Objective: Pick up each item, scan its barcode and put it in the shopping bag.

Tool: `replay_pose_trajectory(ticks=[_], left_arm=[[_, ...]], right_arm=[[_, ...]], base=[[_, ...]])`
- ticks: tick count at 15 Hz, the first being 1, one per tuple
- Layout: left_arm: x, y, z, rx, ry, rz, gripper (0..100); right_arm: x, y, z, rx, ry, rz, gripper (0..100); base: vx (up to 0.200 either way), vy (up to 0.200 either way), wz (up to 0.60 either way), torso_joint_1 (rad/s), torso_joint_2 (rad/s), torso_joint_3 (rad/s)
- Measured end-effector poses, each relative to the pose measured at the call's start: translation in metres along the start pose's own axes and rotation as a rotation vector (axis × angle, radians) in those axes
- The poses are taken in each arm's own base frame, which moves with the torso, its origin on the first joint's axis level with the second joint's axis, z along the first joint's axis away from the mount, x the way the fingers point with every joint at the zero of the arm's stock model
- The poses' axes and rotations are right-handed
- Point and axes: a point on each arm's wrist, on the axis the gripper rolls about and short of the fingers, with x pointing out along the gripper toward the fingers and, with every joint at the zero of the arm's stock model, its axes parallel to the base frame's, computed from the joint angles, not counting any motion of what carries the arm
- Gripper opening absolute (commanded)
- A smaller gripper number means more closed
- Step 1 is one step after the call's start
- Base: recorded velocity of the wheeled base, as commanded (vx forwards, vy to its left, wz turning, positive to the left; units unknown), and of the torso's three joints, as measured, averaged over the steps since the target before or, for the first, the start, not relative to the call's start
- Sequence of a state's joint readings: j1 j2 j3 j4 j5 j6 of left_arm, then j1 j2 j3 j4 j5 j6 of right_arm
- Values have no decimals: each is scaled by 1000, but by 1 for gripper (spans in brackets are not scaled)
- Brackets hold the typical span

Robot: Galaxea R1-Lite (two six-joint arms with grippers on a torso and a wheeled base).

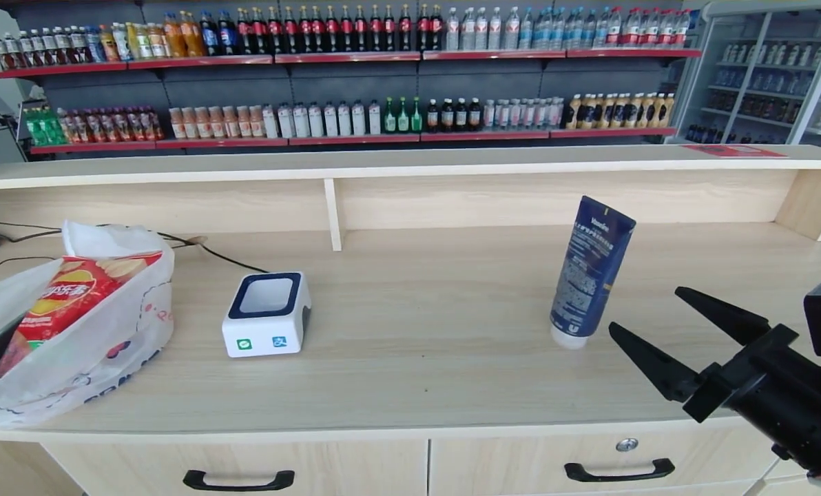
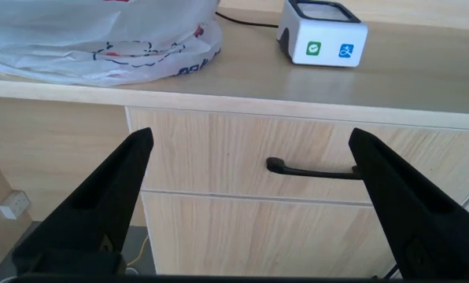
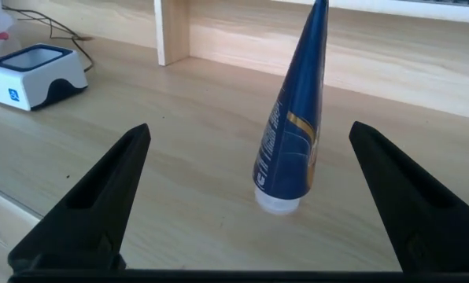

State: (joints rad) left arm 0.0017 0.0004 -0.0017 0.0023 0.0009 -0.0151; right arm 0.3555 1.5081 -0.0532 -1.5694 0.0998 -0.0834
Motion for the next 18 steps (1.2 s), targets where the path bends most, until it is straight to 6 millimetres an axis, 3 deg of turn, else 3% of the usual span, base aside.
replay_pose_trajectory(ticks=[7, 14, 18], left_arm=[[0, 0, 0, 0, 0, 0, 100], [0, 0, 0, -1, 0, 0, 100], [0, 0, 0, -3, 1, 0, 100]], right_arm=[[4, -5, -6, 5, 30, -27, 100], [42, -15, -6, -1, 2, -49, 100], [54, -24, -13, -2, 19, -80, 100]], base=[[0, 0, 0, 0, 0, 0], [0, 0, 0, 0, 0, 0], [0, 0, 0, 0, 0, 0]])
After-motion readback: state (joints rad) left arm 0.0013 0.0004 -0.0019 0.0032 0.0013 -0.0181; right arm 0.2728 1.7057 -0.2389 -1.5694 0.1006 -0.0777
